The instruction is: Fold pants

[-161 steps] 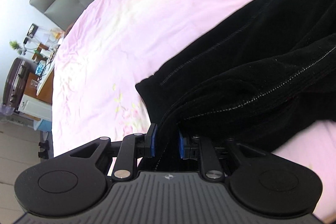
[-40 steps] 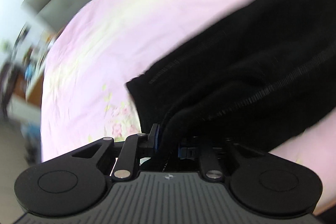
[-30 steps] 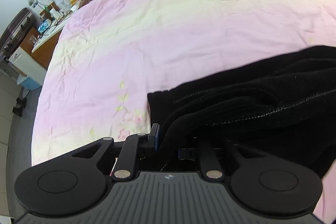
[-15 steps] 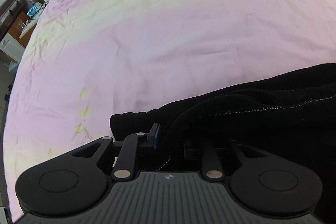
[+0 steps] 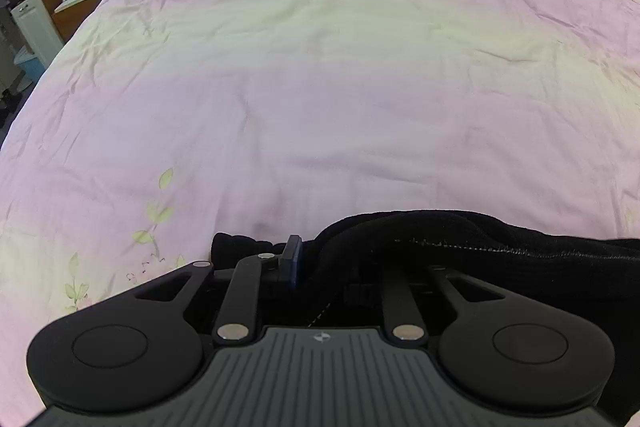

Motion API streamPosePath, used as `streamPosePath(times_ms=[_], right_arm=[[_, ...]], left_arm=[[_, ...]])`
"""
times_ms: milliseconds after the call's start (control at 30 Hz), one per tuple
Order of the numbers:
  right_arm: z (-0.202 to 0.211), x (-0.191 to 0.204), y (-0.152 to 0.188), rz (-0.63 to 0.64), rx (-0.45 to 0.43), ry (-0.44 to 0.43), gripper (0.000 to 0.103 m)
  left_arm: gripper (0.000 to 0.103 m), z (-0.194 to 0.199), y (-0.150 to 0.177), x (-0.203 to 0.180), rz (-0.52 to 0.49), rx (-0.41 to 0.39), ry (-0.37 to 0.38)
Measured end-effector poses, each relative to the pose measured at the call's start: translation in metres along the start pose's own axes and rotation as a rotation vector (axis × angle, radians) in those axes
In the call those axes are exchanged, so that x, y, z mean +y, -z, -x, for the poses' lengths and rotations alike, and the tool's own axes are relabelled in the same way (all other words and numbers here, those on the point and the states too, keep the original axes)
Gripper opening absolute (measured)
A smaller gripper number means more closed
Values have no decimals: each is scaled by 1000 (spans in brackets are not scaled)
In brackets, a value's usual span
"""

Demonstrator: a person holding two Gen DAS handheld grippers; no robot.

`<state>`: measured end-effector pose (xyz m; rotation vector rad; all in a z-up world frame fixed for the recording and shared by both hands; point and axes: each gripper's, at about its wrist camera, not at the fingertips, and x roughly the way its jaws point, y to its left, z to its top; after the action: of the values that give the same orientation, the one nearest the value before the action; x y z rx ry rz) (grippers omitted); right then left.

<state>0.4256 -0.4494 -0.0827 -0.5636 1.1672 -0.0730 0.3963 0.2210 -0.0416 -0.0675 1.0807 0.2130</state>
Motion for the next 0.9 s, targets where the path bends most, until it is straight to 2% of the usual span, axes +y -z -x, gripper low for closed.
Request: streamPosePath(times_ms=[33,100,133,167,233,300,333,367,400,433,533,600,633,700,833,900], right_arm=[[-4,0,-4,-21,3,2,0],[-18,12,-8,-19,50,-2,1],[-25,20,-8,0,80,-2,1],[-29,27,-6,22,92,6,2],[-32,35,-4,56,97,30,10],[-23,31,-1,52,65,26,37],[-17,25,0,32,50,32,47],[-9,17,2,1,34,48,67],[1,7,4,-31,15,41,72],[10,-3,7,-69,4,27,73],[33,-32,21,-184,9,-19,73],[43,-43,36,-236,21,-41,73],[45,-47,45,-271,31,-51,72],[47,-57,68,-380,46,-100,64],[40,-65,122,-659,75,-214,60],[32,-65,143,-776,71,-269,52]], left_arm=[[21,-9,-1,-5,-2,4,-23],[23,-35,1,-23,-88,91,-96],[27,-42,4,-29,-117,106,-130],[28,-45,7,-34,-158,94,-158],[33,-44,8,-39,-198,93,-177],[37,-38,2,-34,-192,96,-156],[45,-34,-2,-29,-174,97,-144],[62,-27,-6,-24,-156,88,-133],[70,-22,-11,-19,-135,81,-124],[84,-15,-16,-13,-102,71,-111],[85,9,-34,11,77,14,-71],[85,27,-35,17,132,-36,-29],[84,34,-32,13,114,-45,-13],[82,49,-18,-4,34,-51,11],[79,75,27,-40,-113,-45,71],[79,84,52,-55,-159,-39,103]])
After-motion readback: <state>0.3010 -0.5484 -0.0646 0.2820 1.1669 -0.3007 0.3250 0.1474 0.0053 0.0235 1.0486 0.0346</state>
